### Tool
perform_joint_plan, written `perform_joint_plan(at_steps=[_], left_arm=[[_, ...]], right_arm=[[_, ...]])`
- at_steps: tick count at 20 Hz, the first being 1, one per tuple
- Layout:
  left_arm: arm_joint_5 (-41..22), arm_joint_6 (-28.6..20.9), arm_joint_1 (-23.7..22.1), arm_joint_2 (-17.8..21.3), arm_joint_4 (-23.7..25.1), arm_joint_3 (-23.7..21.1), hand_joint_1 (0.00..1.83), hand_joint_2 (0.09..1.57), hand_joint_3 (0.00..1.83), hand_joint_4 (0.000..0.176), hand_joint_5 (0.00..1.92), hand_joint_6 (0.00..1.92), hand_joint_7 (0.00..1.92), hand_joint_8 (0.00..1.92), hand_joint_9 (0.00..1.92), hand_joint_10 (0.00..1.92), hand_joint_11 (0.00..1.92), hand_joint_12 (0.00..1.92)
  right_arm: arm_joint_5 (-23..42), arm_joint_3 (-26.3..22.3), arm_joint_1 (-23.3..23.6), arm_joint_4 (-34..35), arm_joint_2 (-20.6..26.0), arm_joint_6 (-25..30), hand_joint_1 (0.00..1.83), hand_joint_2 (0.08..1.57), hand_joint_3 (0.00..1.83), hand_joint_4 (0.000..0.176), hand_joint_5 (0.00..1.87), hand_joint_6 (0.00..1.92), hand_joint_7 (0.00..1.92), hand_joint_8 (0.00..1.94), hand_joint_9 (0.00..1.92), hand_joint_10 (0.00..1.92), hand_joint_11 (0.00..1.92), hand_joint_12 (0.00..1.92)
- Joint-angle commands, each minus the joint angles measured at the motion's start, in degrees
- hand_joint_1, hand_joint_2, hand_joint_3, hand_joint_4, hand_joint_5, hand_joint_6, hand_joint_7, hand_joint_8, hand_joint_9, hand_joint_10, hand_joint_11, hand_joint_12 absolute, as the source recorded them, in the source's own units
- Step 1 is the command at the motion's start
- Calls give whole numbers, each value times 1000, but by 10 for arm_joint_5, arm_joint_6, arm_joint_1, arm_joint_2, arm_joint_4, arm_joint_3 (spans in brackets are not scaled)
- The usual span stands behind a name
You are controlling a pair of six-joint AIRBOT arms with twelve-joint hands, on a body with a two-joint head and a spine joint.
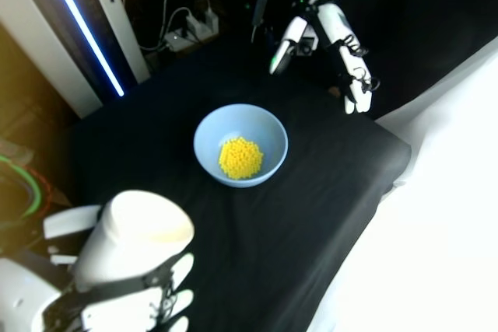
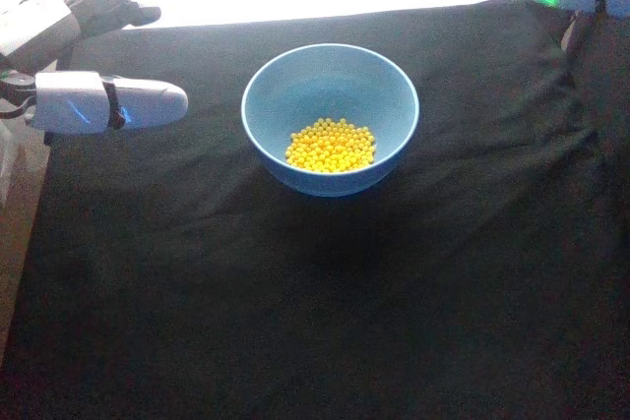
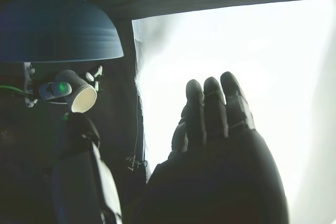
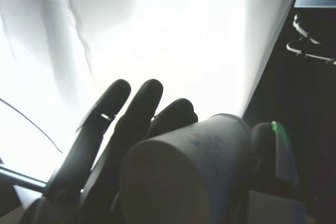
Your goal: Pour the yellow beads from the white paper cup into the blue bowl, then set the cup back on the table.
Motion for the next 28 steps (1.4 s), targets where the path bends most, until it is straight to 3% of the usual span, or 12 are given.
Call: perform_joint_plan(at_steps=[1, 2, 3, 7, 8, 10, 12, 13, 15, 19, 24, 28], left_arm=[[-69, -6, -2, 0, -13, 2, 554, 879, 0, 36, 0, 0, 314, 0, 224, 4, 0, 423], [-69, -6, -2, 0, -13, 2, 554, 879, 0, 36, 0, 0, 314, 0, 224, 4, 0, 423], [-69, -6, -2, 0, -13, 2, 573, 867, 0, 40, 0, 0, 344, 7, 231, 3, 0, 393], [-69, -6, -2, 0, -13, 2, 576, 868, 0, 32, 0, 0, 333, 3, 225, 3, 13, 325], [-70, -6, -2, 0, -12, 2, 578, 866, 0, 27, 0, 0, 330, 1, 235, 1, 2, 365], [-70, -6, -2, 0, -12, 2, 576, 856, 0, 50, 0, 0, 321, 0, 223, 0, 0, 386], [-70, -6, -2, 0, -12, 2, 594, 856, 0, 47, 0, 0, 317, 0, 229, 4, 0, 387], [-70, -6, -2, 0, -11, 2, 599, 872, 6, 40, 0, 0, 314, 0, 217, 0, 0, 385], [-70, -6, -2, 1, -11, 1, 566, 865, 0, 48, 5, 2, 313, 0, 220, 2, 0, 408], [-70, -6, -2, 1, -10, 1, 572, 868, 0, 66, 3, 0, 304, 2, 179, 0, 0, 356], [-69, -6, -2, 0, -10, 1, 612, 887, 2, 36, 0, 0, 281, 0, 202, 4, 0, 307], [-69, -6, -2, 0, -9, 1, 601, 867, 0, 62, 8, 0, 297, 1, 203, 1, 0, 333]], right_arm=[[76, 4, 6, 15, -1, 6, 1179, 1152, 0, 1, 959, 1017, 858, 1043, 1004, 12, 575, 737], [76, 7, 6, 15, -4, 6, 1179, 1152, 0, 1, 959, 1017, 858, 1043, 1004, 12, 575, 737], [76, 10, 6, 15, -8, 6, 1098, 1124, 5, 0, 960, 1008, 1017, 212, 1026, 17, 577, 706], [71, 17, 5, 15, -15, 7, 1233, 1062, 3, 41, 1080, 799, 1121, 764, 1113, 20, 603, 762], [70, 18, 5, 15, -17, 7, 1158, 1057, 1, 0, 1101, 772, 1074, 349, 1098, 10, 593, 766], [68, 20, 5, 14, -19, 7, 1133, 1052, 0, 0, 1114, 752, 1123, 30, 1078, 0, 613, 778], [64, 21, 5, 11, -21, 7, 1123, 1058, 0, 0, 1096, 784, 1119, 13, 1071, 0, 600, 802], [62, 23, 5, 11, -22, 7, 1054, 990, 0, 0, 943, 315, 1069, 2, 1014, 0, 563, 813], [61, 26, 5, 11, -26, 8, 985, 945, 0, 0, 962, 39, 1036, 0, 978, 2, 524, 857], [56, 30, 5, 7, -31, 9, 841, 929, 0, 0, 854, 0, 969, 0, 963, 2, 602, 848], [55, 32, 5, 4, -33, 10, 829, 893, 0, 2, 856, 2, 984, 0, 946, 0, 589, 897], [53, 32, 5, 2, -33, 10, 849, 852, 0, 11, 853, 1, 992, 2, 946, 3, 504, 987]])
